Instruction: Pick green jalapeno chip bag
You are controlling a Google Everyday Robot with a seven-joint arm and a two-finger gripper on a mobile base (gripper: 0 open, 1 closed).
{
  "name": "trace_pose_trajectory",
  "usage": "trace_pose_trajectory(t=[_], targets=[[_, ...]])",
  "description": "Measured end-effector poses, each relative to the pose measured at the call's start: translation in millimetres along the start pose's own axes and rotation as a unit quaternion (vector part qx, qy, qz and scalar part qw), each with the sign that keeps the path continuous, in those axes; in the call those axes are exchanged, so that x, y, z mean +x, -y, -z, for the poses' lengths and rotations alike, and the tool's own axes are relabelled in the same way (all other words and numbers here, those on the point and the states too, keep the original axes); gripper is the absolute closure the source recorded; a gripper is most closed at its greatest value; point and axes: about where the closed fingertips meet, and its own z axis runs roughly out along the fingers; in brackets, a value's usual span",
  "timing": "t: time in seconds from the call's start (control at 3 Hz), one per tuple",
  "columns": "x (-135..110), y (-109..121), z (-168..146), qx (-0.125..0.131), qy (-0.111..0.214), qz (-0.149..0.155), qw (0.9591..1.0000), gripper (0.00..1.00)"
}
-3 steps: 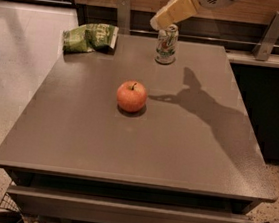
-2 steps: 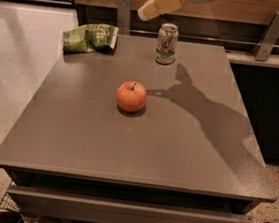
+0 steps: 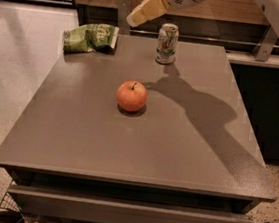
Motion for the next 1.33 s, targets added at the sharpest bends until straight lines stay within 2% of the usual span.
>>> trace_pose_trajectory(t=[0.33,0.67,1.0,1.33], targets=[[10,-21,-72,-0.045,-0.014,-0.011,0.9988,0.00],[16,-36,-121,-0.067,-0.007,-0.028,0.9973,0.00],[15,-60,-167,-0.083,0.035,-0.057,0.9944,0.00],[0,-79,-197,-0.082,0.084,-0.079,0.9899,0.00]])
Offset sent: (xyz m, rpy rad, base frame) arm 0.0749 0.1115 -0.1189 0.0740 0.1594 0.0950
